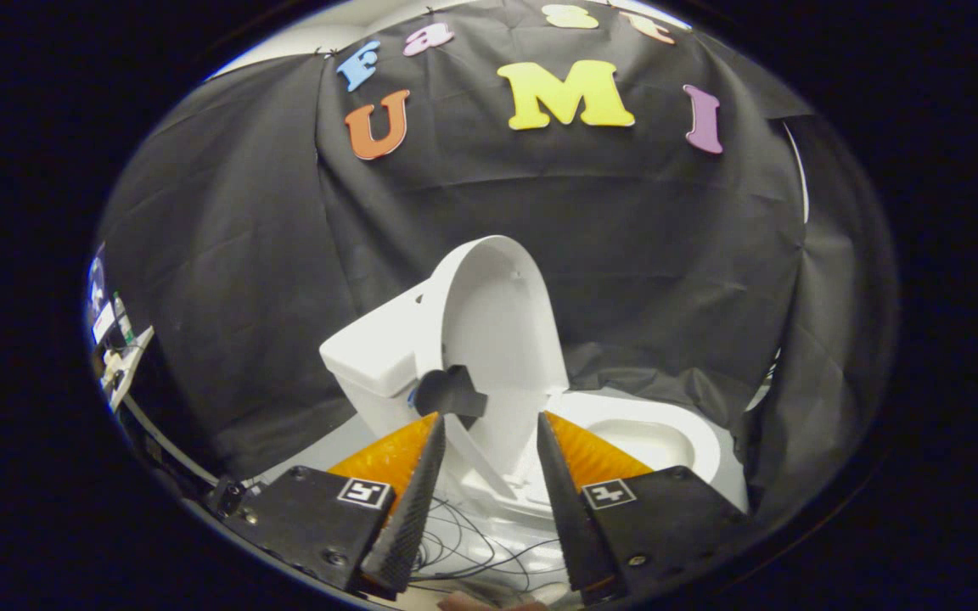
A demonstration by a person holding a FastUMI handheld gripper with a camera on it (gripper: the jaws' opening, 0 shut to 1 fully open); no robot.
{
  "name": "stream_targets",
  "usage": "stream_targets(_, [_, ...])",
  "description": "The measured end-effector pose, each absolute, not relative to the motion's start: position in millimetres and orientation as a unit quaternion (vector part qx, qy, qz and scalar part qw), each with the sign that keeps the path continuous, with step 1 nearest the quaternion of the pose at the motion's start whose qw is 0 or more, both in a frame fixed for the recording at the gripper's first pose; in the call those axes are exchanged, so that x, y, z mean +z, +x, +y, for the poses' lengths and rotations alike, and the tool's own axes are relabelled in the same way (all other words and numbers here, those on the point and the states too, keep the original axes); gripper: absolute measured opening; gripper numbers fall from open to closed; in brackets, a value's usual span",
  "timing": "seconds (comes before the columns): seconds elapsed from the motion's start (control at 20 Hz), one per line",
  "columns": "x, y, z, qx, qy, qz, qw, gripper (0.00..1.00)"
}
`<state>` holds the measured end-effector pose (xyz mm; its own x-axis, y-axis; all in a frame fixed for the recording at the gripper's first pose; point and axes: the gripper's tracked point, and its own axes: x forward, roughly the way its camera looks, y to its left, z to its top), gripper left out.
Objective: Open the toilet lid.
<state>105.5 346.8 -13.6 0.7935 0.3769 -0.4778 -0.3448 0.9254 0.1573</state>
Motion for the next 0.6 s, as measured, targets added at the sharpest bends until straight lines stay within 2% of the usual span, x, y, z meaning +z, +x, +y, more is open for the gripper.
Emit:
stream_targets(0.1, [-7.8, 101.7, 315.0, 0.174, 0.025, 0.236, 0.956, 0.83])
stream_targets(0.3, [8.5, 92.0, 257.7, 0.148, 0.008, 0.170, 0.974, 0.83])
stream_targets(0.5, [40.3, 75.3, 218.9, 0.162, 0.010, 0.066, 0.985, 0.83])
stream_targets(0.6, [42.8, 67.4, 196.8, 0.154, 0.005, 0.042, 0.987, 0.83])
